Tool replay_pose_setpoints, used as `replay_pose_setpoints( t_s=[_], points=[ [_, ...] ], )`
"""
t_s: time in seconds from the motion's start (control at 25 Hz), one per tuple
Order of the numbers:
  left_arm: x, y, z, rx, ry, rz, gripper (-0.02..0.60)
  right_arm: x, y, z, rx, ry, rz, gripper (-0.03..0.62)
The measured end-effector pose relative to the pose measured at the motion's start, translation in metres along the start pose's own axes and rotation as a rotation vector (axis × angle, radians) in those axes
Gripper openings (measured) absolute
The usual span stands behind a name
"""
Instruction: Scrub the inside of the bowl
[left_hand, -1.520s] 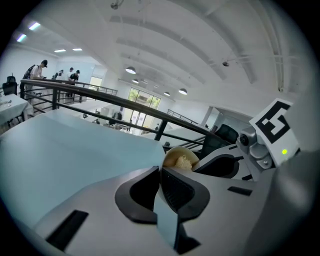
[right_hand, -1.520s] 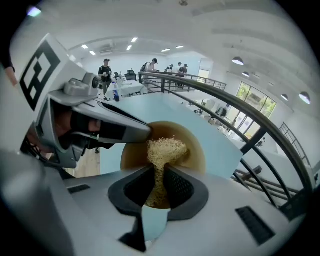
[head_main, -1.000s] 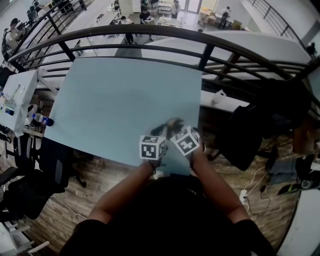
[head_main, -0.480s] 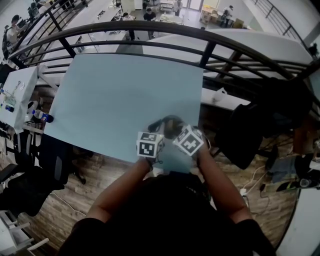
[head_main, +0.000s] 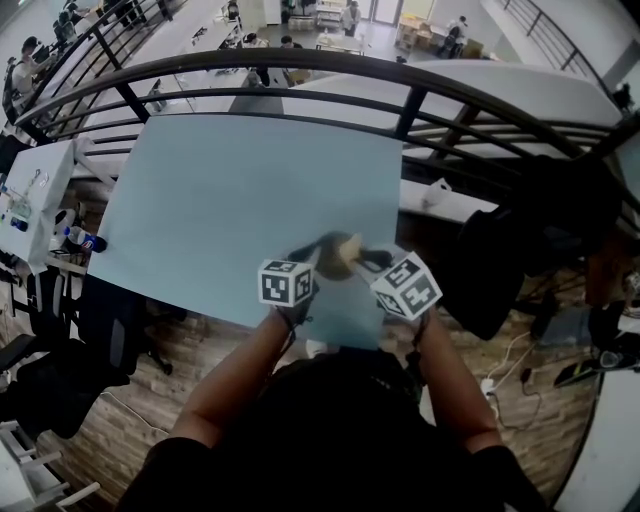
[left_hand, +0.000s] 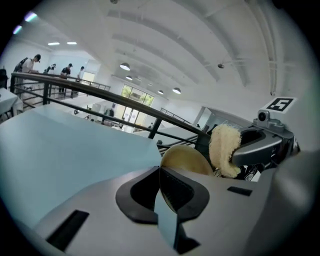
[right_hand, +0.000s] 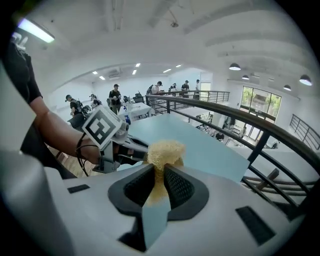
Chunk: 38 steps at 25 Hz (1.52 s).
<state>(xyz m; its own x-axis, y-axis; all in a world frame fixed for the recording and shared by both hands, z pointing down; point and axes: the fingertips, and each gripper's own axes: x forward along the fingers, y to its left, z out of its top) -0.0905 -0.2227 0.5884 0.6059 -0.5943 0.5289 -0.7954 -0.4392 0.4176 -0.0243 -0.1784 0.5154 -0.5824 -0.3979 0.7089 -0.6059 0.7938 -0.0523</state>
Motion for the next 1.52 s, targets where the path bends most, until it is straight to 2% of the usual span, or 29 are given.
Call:
replay_pose_setpoints(
  t_s=[0.16, 0.32, 0.52, 0.72, 1.08, 1.32, 1.52],
  points=[
    [0.004, 0.014, -0.006, -0.103, 0.008, -0.043, 0.008, -0.011, -0.011, 0.0, 0.013, -0.02, -0.019, 0.067],
    [0.002, 0.016, -0.002, -0.201, -0.028, -0.106, 0.008, -0.017, -0.016, 0.0, 0.035, -0.025, -0.034, 0.067],
    [0.0, 0.014, 0.005, -0.29, -0.069, -0.2, 0.008, -0.018, -0.021, 0.0, 0.047, -0.031, -0.047, 0.067],
    [-0.006, 0.014, 0.009, -0.333, -0.098, -0.267, 0.008, -0.016, -0.021, -0.002, 0.059, -0.026, -0.042, 0.067],
    [-0.017, -0.013, 0.017, -0.356, -0.133, -0.47, 0.008, -0.021, -0.013, 0.009, 0.08, -0.072, 0.016, 0.067],
    [-0.021, -0.025, 0.01, -0.321, -0.109, -0.565, 0.008, -0.033, -0.007, 0.021, 0.048, -0.087, 0.037, 0.067],
    [-0.032, -0.055, 0.011, -0.293, -0.07, -0.678, 0.008, -0.041, -0.007, 0.029, 0.024, -0.083, 0.071, 0.067]
  ],
)
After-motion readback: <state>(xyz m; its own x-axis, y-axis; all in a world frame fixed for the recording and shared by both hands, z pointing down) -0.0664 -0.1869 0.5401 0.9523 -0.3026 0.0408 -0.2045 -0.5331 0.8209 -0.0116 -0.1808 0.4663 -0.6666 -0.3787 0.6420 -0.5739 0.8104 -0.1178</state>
